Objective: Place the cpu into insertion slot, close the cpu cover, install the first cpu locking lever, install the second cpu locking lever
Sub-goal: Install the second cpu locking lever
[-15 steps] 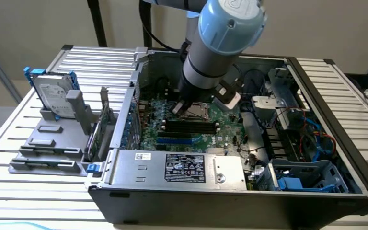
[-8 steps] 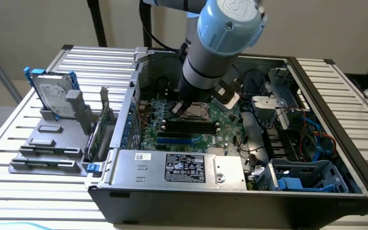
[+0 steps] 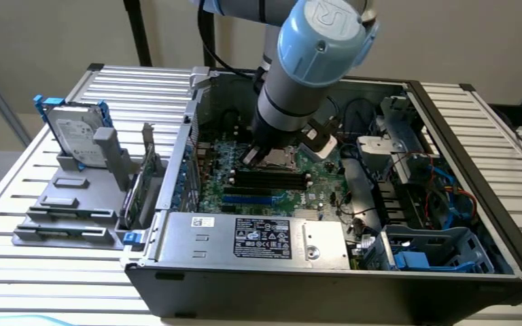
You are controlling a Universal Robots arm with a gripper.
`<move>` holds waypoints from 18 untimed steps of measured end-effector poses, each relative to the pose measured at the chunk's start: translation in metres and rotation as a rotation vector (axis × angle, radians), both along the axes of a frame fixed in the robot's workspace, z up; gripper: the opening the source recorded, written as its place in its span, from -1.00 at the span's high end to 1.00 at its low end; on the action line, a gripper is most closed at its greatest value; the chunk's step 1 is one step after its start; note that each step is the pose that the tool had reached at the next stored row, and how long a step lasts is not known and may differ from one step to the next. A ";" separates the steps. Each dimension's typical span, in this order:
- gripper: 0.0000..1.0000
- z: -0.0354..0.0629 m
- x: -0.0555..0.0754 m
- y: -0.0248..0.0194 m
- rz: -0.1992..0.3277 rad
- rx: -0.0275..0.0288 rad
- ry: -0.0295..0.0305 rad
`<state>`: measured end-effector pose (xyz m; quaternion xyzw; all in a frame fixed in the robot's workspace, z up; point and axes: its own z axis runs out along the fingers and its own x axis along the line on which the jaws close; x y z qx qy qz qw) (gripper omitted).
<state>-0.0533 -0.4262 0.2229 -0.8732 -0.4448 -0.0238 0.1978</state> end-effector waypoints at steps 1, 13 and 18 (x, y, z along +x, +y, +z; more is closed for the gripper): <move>0.79 -0.0009 -0.001 0.0007 0.000 -0.0001 -0.0003; 0.79 -0.0098 -0.006 0.0066 0.000 -0.0008 -0.0123; 0.79 -0.0141 -0.008 0.0073 0.000 -0.0025 -0.0187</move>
